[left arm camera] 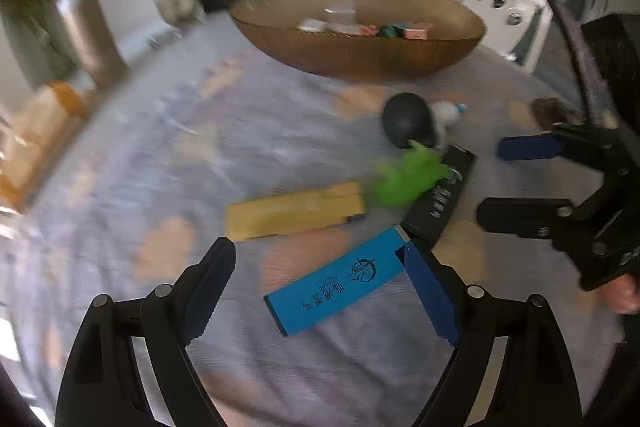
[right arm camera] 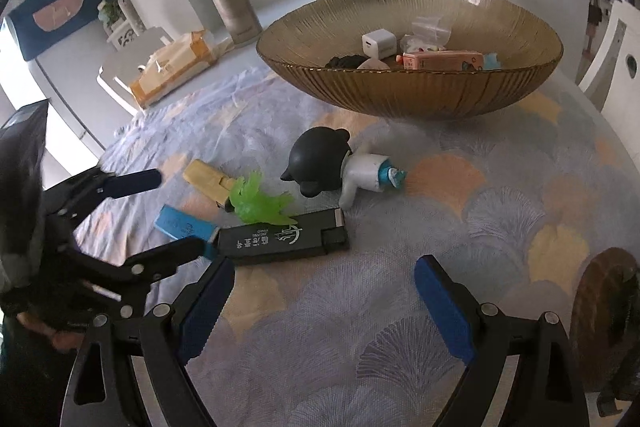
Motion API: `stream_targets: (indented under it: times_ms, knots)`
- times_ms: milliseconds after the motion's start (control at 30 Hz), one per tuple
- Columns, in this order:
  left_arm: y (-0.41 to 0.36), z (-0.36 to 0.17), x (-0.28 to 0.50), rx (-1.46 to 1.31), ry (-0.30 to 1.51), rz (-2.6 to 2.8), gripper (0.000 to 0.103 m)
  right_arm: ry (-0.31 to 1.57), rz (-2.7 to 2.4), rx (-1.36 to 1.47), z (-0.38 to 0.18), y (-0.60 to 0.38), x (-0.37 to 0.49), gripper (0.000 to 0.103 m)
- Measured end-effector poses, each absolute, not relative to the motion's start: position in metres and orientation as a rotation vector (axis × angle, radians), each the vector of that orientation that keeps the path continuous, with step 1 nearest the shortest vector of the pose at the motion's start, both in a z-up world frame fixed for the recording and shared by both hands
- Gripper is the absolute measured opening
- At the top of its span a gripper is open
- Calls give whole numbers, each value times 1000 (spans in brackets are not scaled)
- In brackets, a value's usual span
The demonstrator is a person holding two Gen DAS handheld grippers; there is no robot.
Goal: Organize rigid objects
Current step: 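Move the left tool toward the blue lighter on the cloth, then grasp the blue lighter with the left tool while the right tool approaches the black lighter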
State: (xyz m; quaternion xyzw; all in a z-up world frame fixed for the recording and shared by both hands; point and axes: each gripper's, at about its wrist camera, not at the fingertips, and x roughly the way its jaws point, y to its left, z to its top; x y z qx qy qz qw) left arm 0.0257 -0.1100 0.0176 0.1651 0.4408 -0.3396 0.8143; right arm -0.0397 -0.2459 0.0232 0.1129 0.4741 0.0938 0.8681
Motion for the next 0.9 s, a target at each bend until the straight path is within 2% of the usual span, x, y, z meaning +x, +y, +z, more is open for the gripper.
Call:
stream_targets:
  times_ms: [67, 167, 267, 367, 467, 500, 533, 567, 600, 633, 700, 867, 900]
  knots:
    - [-113, 12, 15, 349, 981, -812, 86, 993, 205, 246, 23, -247, -39, 91]
    - [-119, 11, -15, 458, 937, -854, 85, 1002, 222, 254, 23, -248, -37, 92]
    - [-121, 14, -40, 494, 948, -935, 85, 1033, 245, 135, 23, -236, -36, 92]
    - [-129, 13, -39, 531, 920, -865, 87, 1051, 252, -1, 20, -220, -35, 92]
    - [-135, 12, -23, 448, 946, -810, 82, 1045, 239, 12, 18, -220, -28, 92]
    - [-136, 13, -20, 420, 946, -798, 76, 1044, 242, 34, 18, -223, -24, 92]
    - [-136, 14, -19, 413, 937, -786, 63, 1042, 246, 51, 19, -225, -22, 92]
    - [-135, 16, -19, 401, 928, -777, 55, 1042, 249, 78, 19, -228, -18, 92]
    - [-134, 17, -20, 395, 923, -767, 40, 1042, 251, 100, 20, -230, -15, 92]
    - [-135, 18, -22, 391, 921, -749, 32, 1041, 267, 124, 20, -231, -12, 92]
    - [-133, 19, -26, 384, 920, -726, 23, 1044, 317, 137, 21, -226, -14, 94]
    - [-98, 18, -30, 327, 951, -552, 21, 1068, 542, 94, 23, -197, -43, 95]
    - [-89, 17, -29, 307, 959, -515, 21, 1074, 601, 113, 24, -194, -49, 92]
